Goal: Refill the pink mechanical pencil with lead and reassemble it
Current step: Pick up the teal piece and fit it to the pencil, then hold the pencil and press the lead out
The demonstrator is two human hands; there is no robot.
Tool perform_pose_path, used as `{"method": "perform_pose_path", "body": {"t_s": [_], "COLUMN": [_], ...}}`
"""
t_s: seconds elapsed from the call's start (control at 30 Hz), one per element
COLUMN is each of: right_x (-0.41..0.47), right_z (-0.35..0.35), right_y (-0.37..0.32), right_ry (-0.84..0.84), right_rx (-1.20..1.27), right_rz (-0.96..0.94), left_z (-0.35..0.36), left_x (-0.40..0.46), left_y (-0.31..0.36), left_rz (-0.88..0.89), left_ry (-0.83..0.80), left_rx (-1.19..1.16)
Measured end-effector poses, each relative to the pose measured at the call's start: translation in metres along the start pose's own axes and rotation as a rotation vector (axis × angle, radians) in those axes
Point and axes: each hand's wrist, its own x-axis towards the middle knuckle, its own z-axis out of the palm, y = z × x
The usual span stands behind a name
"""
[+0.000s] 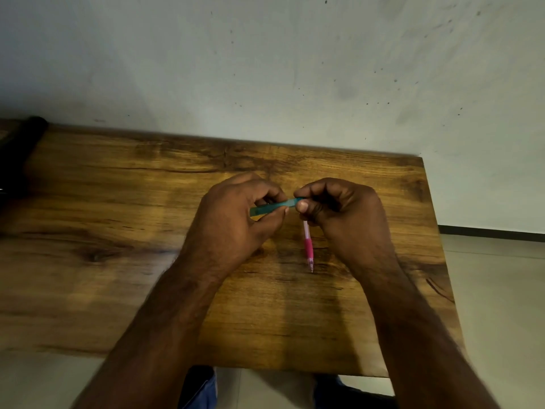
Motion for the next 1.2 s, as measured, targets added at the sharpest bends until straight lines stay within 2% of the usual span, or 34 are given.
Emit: {"method": "perform_pose_path", "body": {"t_s": [0.37, 0.6, 0.97, 1.1, 1.2], "right_x": [0.0, 0.003, -0.003, -0.003, -0.001], "right_z": [0.003, 0.002, 0.016, 0.016, 0.013], "right_y": [0.002, 0.012, 0.009, 0.009, 0.007], "right_ry": [0.016, 0.145, 0.041, 0.054, 0.086], "right_rx": [-0.036, -0.322, -0.682, -0.567, -0.157], "right_rz": [0.01, 0.027, 0.052, 0.128, 0.264], "left_z": [0.005, 0.012, 0.024, 0.024, 0.023], "left_x": [-0.001, -0.003, -0.005, -0.005, -0.005], "left_y": [0.0, -0.006, 0.002, 0.002, 0.003], "left_rz": [-0.082, -0.37, -0.527, -0.548, -0.558], "left_ry": [0.016, 0.086, 0.054, 0.05, 0.039], "left_rx": [0.019, 0.166, 0.28, 0.277, 0.271]}}
